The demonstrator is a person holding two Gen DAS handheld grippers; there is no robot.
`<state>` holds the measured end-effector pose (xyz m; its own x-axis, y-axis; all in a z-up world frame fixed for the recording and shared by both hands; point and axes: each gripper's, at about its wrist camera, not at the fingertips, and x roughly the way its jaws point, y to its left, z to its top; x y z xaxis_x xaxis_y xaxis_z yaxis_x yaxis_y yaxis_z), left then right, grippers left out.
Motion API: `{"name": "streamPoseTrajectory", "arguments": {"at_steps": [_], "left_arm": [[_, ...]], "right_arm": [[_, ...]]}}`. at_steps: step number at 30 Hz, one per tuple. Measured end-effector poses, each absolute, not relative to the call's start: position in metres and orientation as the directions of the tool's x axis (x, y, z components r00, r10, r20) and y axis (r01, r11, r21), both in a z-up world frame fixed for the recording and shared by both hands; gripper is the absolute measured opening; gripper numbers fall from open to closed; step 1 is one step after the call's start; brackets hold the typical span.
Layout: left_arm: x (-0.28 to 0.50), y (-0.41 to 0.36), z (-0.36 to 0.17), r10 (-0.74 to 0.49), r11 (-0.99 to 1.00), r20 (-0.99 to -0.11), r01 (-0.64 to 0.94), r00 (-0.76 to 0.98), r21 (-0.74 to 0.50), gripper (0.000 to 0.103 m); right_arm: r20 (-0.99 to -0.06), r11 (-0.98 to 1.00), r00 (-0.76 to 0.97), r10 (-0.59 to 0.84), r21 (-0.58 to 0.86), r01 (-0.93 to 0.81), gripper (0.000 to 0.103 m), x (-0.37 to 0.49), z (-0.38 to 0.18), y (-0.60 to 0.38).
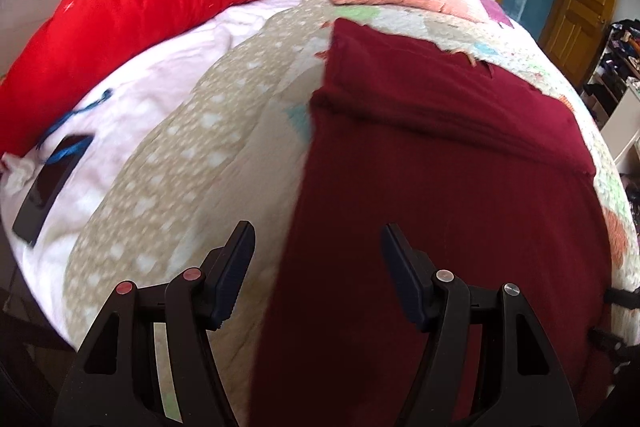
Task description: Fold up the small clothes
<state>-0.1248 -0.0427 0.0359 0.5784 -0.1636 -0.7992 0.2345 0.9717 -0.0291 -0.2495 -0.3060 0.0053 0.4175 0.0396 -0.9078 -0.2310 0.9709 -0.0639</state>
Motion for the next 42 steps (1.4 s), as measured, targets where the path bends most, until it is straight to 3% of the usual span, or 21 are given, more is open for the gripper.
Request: {"name": "streamPoseTrajectory", "arguments": {"at_steps": [12,29,34,38,42], "left_arm": [[-0.161,0.029,0.036,-0.161,0.986,-0.827,0.128,0.539,-0.109,0.066],[-0.213,0.035,0.014,-0.246,0.961,-0.893,0.211,0.377,-0.176,0.066],[-0.222,0.034,0.010,-0.260,0.956,-0.899,0.227,0.352,-0.187,0.066],[-0.222,0.033,0.009,-0.259,0.957,-0.902,0.217,0.345,-0.192,0.069],[-0.222,0.023,0.006,-0.248,0.953,-0.907,0.254,0.341,-0.165,0.077]], "right_arm": [[-0.926,0.982,0.378,0.014,-0.058,-0.177,0.049,-0.295,0.021,-0.340],[-0.817,0.907,0.407,0.410,0.412,-0.088,0.050,-0.340,0.014,-0.357],[-0.783,0.867,0.384,0.489,0.484,-0.117,0.051,-0.351,0.009,-0.355],[-0.767,0.850,0.376,0.521,0.507,-0.143,0.059,-0.350,0.006,-0.349],[-0.751,0.832,0.368,0.549,0.533,-0.154,0.059,-0.347,0.003,-0.346]]}}
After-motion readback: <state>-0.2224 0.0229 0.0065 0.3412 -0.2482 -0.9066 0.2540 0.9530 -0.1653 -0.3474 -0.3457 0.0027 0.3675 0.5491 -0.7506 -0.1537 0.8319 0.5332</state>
